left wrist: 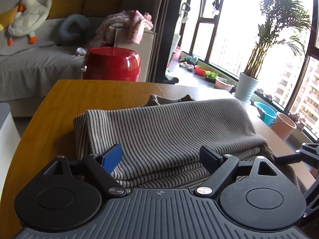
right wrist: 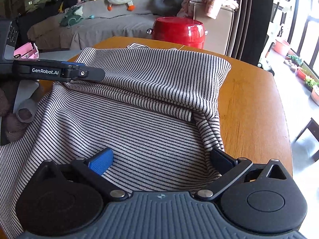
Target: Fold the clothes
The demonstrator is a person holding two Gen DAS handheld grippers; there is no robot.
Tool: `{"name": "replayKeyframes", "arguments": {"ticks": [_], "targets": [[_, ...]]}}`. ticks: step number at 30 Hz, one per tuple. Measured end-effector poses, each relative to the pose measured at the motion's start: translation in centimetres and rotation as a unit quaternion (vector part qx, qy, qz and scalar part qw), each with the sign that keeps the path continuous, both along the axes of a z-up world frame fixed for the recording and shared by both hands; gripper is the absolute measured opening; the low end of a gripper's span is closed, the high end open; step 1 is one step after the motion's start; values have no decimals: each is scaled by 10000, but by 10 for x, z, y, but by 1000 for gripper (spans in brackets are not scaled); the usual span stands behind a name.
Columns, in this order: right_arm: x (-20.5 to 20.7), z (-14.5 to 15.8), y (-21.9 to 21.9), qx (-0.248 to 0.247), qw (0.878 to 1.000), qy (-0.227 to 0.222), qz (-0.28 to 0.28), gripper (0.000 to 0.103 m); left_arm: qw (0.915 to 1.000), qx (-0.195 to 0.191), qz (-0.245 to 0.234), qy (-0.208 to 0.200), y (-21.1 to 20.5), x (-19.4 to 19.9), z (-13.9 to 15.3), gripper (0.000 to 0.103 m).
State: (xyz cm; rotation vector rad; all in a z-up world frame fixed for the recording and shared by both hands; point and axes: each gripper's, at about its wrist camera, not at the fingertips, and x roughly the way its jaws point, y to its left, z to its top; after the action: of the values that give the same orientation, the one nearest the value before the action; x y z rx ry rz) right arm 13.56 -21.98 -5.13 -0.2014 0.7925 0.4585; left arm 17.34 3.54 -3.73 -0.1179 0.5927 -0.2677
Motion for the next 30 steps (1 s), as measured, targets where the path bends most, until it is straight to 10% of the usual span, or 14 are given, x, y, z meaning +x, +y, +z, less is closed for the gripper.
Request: {"name": "replayKeyframes", "arguments": {"ticks": [12,18,30], "targets": [[26,61,-2,757,9885,-1236,-430,103,9997,-252,-51,6,7,1,-1,93],[81,24,7,1035,9899,-468,-844,69,9995,-315,-84,24,9,1,-2,94],[77,-2,-2,825,9927,-566,-669,67,9991,-409,-55,5,39,-3,18,83]]}}
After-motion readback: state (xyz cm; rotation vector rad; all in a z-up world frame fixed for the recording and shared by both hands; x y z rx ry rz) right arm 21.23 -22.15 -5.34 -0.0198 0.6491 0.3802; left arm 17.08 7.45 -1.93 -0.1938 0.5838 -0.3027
